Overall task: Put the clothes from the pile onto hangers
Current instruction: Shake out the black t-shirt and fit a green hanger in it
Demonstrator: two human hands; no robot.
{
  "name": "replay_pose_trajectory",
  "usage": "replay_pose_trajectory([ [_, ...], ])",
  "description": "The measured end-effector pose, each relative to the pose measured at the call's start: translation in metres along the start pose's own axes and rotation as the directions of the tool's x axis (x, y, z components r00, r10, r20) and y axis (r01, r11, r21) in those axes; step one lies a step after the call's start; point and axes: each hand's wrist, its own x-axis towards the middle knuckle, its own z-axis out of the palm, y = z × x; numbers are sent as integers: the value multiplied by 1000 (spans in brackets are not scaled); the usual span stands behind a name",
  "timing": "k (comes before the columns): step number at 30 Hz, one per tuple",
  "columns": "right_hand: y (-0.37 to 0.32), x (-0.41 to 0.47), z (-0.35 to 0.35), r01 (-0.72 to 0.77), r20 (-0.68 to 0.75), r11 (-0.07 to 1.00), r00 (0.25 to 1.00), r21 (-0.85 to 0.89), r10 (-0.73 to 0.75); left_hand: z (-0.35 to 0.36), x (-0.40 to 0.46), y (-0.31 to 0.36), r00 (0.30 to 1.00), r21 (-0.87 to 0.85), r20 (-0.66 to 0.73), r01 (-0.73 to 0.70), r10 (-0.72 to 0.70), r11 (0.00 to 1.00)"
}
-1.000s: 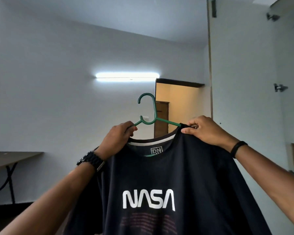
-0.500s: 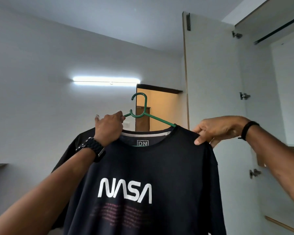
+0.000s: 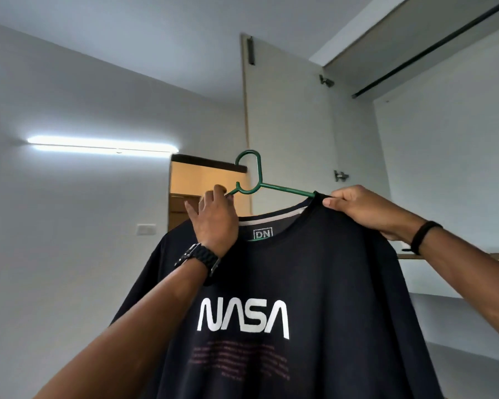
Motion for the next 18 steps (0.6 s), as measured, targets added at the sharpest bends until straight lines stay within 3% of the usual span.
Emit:
replay_pose_trajectory([
  [3, 69, 6, -31, -24, -177, 987, 984, -158, -4, 83, -23, 59, 981, -146, -19, -195, 194, 970],
  [7, 171, 10, -69, -54, -289, 964, 957, -261, -25, 206, -67, 114, 879, -273, 227, -356, 420, 893],
  [9, 220, 18, -78, -84, -307, 943, 952, -321, -19, 260, -78, 129, 821, -318, 353, -344, 448, 883],
  [11, 263, 26, -83, -106, -314, 924, 949, -367, -16, 305, -82, 135, 781, -284, 394, -398, 485, 872],
  [14, 314, 50, -88, -119, -319, 895, 947, -429, -27, 367, -78, 138, 770, -207, 400, -452, 497, 868],
  [18, 347, 93, -115, -132, -352, 870, 935, -475, -51, 416, -48, 155, 754, -245, 504, -342, 421, 907],
])
